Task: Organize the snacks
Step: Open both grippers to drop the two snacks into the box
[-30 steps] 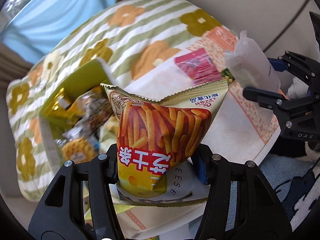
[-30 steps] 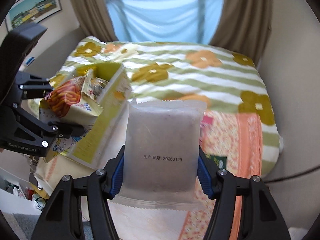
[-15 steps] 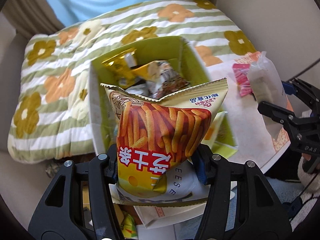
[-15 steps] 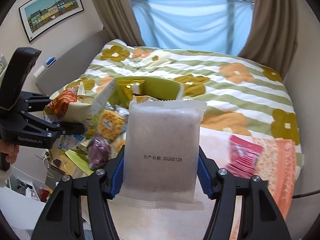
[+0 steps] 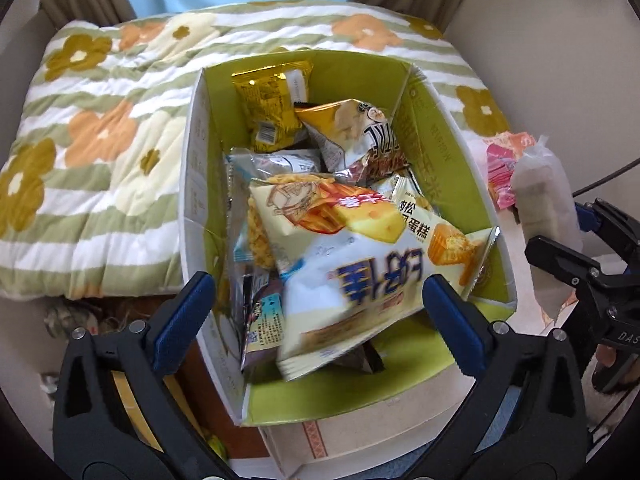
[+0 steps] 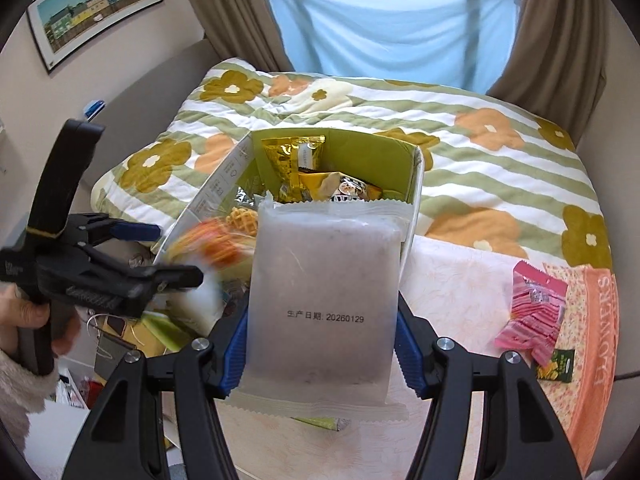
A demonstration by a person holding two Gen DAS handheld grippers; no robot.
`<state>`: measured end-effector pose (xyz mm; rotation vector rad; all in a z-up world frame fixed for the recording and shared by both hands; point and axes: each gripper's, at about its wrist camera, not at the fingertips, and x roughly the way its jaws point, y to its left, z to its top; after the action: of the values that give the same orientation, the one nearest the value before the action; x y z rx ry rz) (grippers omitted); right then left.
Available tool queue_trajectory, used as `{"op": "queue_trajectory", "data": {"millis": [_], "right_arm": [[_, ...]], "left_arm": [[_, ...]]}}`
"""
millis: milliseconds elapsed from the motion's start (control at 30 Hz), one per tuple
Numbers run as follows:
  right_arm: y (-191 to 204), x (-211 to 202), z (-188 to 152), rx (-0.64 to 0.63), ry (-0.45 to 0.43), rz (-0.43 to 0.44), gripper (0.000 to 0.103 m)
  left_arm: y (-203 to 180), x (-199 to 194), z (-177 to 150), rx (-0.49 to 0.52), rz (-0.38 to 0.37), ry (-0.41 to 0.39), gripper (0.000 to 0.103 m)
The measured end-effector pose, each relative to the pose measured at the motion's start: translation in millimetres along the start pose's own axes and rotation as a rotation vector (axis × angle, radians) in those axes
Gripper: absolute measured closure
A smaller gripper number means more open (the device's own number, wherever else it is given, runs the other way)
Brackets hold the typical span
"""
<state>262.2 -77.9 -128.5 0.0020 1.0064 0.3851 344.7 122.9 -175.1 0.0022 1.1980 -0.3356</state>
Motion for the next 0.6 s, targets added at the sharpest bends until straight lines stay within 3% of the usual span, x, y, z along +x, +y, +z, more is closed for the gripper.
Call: {"op": "queue_trajectory", "data": {"millis": [133, 333, 467, 500, 567, 600], "right_arm": [[1, 1, -4, 0.025, 0.004, 0.005, 0.044], [6, 6, -4, 0.002, 0.006, 0.043, 0.044], [13, 13, 1, -0.027, 0.016, 0.054, 0.044], [15, 17, 2, -0.032, 0.031, 0.056, 0.041], [16, 19, 0, -0.038, 0.019, 0.077, 0.024], [16, 17, -2, -0.036, 0.005, 0.079, 0.008]], "left_arm": [[3, -14, -19, -0.086, -0.033, -0.055, 0.000], [-5, -46, -41, -0.155, 0.029, -0.158, 0.000], [-1, -57, -47, -0.218, 0.009, -0.207, 0.000], [0, -59, -48, -0.235, 0.001, -0.217, 0.000], [4, -62, -53, -0.262, -0.011, -0.234, 0.000], [5, -61, -55, -0.263, -0.013, -0.232, 0.000]]}}
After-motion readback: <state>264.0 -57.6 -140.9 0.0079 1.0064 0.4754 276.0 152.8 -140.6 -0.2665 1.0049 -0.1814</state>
